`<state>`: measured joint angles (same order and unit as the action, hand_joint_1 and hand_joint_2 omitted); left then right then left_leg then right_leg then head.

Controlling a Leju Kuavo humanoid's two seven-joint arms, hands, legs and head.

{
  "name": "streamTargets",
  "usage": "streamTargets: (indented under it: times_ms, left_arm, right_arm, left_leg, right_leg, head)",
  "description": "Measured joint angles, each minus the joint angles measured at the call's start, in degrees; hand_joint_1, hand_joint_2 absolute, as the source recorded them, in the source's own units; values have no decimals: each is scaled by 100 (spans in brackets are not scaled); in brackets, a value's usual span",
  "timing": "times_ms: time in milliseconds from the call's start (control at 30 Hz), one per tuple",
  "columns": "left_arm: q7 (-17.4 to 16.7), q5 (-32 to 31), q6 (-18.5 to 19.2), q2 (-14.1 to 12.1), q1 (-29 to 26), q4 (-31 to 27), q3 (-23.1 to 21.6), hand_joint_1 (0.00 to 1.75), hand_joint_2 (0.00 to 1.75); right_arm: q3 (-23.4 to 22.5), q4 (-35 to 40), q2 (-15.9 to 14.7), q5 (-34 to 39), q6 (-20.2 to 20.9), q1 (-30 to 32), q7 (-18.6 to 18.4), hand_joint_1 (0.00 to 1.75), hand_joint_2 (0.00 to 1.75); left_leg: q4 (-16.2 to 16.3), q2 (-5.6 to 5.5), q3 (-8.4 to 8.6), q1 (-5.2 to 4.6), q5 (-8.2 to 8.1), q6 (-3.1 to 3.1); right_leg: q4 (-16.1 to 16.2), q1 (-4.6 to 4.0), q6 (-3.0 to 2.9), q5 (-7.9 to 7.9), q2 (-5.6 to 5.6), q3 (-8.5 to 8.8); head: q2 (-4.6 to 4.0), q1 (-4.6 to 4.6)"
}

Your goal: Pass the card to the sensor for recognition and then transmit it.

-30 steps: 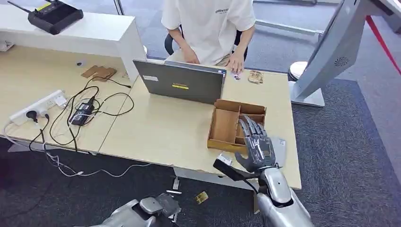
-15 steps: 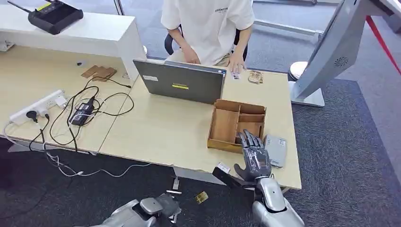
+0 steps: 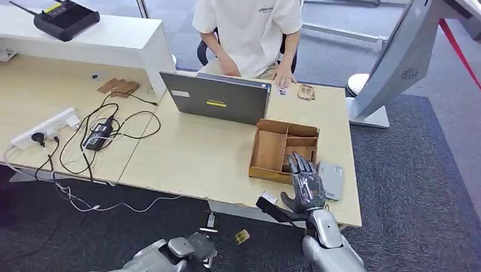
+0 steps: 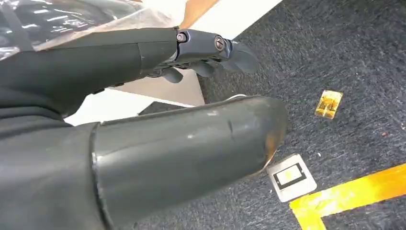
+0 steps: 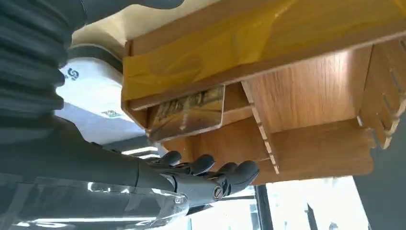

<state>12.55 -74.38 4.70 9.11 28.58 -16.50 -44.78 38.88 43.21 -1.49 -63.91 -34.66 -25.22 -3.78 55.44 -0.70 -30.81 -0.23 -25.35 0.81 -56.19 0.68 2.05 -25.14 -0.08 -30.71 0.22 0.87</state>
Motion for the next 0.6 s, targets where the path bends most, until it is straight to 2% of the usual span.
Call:
streamTargets:
  times_ms: [167,600]
  left_arm:
    - [2,2,0,0,0,2,2,0,0]
    - [-17,15,0,-2,-1,7,2,0,0]
  right_arm:
    - [-94,-220,4,50,-320,-201,77,0,175]
    - [-350,-599,31,83,-365,-410,291,0,175]
  left_leg:
    - [0,1,1,0,0,0]
    - [0,1,1,1,0,-1]
  right_leg:
    - [0,0,0,1,0,1]
    - [0,0,0,1,0,0]
  head:
    - [0,-2]
    - [0,0]
